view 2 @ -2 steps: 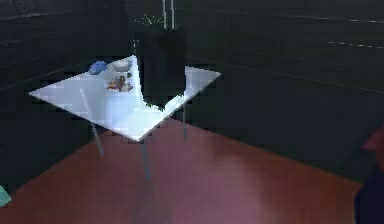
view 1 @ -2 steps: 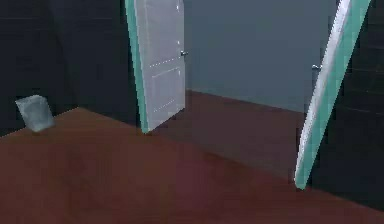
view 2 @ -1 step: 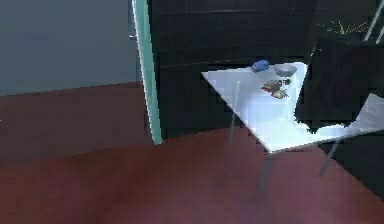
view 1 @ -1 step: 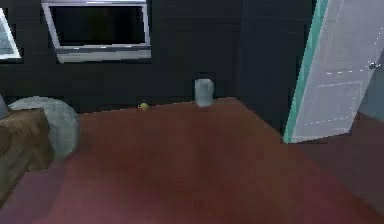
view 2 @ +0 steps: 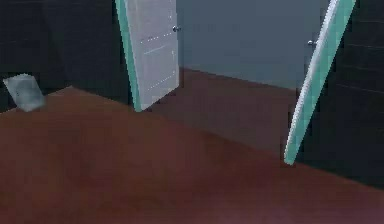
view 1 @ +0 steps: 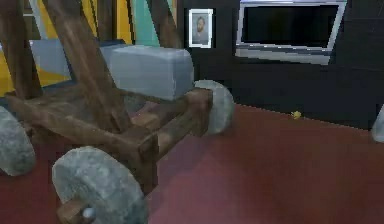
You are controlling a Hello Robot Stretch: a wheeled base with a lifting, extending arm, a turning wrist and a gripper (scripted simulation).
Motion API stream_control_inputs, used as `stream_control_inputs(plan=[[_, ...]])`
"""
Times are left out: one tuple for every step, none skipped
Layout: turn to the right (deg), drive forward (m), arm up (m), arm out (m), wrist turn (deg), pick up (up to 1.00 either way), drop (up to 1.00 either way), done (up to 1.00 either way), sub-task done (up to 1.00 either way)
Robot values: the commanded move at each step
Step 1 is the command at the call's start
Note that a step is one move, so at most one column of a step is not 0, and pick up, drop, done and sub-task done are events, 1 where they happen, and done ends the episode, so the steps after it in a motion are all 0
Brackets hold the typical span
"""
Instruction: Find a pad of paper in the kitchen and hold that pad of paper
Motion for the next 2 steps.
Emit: stream_control_inputs(plan=[[-45.0, 0.00, 0.00, 0.00, 0.0, 0.00, 0.00, 0.00, 0.00], [-36.0, 0.00, 0.00, 0.00, 0.0, 0.00, 0.00, 0.00, 0.00]])
